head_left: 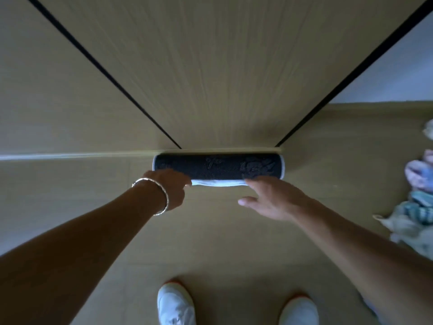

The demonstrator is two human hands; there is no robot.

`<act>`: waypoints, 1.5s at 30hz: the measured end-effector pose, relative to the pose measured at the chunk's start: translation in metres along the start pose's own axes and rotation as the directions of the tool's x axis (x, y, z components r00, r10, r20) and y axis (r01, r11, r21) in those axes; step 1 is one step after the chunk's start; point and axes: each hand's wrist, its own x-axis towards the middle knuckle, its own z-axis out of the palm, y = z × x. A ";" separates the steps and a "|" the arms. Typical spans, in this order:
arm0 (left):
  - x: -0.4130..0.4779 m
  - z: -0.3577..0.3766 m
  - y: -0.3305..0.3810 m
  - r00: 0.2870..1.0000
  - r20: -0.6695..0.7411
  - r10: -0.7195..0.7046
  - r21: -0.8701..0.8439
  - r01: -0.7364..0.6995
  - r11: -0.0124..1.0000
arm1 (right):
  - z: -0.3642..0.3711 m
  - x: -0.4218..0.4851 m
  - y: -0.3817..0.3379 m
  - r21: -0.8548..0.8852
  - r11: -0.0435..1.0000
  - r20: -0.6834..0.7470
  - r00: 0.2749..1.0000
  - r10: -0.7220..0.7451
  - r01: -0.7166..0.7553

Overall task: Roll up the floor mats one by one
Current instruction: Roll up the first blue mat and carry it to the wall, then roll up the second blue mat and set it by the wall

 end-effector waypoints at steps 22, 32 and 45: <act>-0.482 -0.415 0.118 0.934 -0.306 0.186 -0.289 -0.277 0.916 | -0.372 -0.512 -0.122 0.032 0.996 -0.142 0.987 -0.072 0.077; -0.583 -0.437 0.120 0.846 -0.533 -0.008 -0.397 -0.242 0.885 | -0.423 -0.588 -0.151 -0.048 0.972 -0.222 0.946 -0.235 0.230; -0.679 -0.357 0.033 0.786 -0.452 -0.421 -0.706 -0.027 0.708 | -0.399 -0.589 -0.295 -0.419 0.805 0.054 0.897 -0.439 0.420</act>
